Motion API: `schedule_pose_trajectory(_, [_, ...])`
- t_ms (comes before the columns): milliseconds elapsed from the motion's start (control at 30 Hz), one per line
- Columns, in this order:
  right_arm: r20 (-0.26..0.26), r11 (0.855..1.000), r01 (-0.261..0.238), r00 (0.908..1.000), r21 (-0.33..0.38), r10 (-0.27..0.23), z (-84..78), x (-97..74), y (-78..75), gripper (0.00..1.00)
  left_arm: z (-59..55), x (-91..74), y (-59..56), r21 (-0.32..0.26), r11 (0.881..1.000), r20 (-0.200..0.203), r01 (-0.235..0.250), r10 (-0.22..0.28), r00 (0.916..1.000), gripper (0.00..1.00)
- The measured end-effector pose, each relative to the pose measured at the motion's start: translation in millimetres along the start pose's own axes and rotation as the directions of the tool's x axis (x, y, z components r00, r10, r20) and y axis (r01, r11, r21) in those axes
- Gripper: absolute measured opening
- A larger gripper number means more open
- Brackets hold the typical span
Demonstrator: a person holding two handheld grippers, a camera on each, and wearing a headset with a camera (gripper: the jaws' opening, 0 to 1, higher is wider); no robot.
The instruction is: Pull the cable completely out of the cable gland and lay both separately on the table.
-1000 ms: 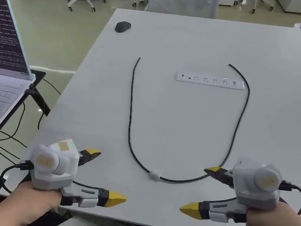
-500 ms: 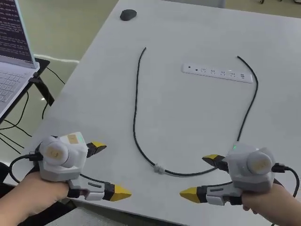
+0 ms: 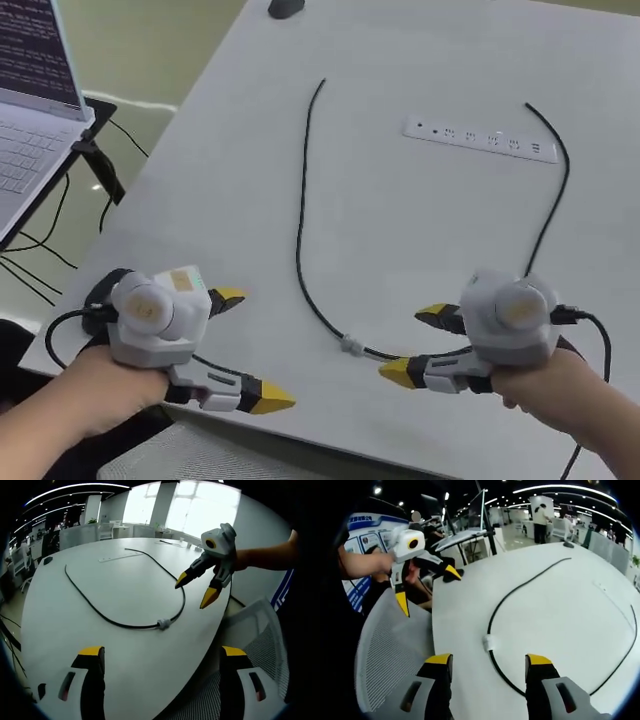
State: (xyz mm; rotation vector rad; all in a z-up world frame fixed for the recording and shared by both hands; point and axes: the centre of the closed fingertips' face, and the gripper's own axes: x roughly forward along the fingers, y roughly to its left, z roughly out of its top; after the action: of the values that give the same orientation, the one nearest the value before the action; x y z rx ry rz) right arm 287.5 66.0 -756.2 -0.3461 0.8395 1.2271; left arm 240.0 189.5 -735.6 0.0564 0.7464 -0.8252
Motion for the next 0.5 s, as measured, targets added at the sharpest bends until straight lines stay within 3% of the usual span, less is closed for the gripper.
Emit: schedule_pose_trajectory(500, [-0.100, 0.998, -0.052, 0.9939, -0.037, 0.048, -2.2, 37.1, -1.3, 0.38, -8.2, -0.9, 2.5, 0.000, 1.000, -0.010, 0.013, -0.013, 0.9999, 0.96])
